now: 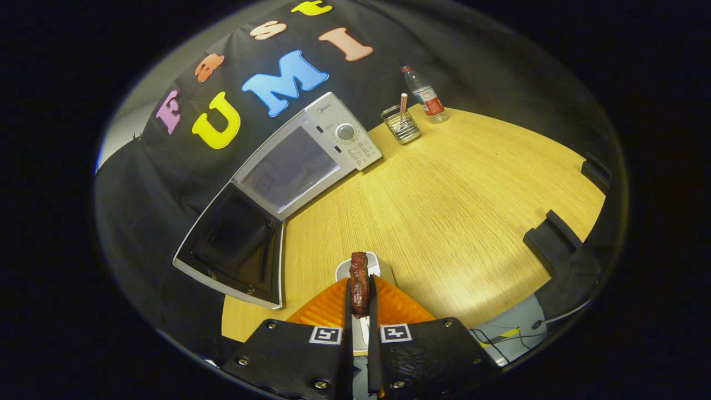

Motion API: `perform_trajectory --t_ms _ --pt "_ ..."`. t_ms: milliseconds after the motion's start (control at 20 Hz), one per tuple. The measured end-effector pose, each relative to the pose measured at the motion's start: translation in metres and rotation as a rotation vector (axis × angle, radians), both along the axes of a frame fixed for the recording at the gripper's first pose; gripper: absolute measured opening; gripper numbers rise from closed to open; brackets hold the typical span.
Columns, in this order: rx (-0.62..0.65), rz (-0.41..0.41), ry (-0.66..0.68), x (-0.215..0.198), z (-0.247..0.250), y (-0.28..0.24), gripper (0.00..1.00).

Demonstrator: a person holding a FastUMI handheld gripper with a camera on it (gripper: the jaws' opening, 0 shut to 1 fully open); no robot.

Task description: Open the microwave, put the food inside, and close the microwave door.

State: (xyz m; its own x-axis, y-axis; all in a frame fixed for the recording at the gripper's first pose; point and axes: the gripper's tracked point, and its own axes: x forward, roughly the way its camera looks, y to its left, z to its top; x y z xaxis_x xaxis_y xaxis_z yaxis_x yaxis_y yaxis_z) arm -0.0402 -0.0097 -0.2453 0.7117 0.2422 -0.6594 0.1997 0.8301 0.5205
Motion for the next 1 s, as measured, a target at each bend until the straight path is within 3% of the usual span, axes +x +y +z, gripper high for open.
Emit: perform_trajectory --t_ms 450,1000 --pt "0.078 0.029 -0.131 0.072 0.065 0.032 0.11" --pt "0.106 0.108 -0.241 0.173 0.098 0.090 0.11"
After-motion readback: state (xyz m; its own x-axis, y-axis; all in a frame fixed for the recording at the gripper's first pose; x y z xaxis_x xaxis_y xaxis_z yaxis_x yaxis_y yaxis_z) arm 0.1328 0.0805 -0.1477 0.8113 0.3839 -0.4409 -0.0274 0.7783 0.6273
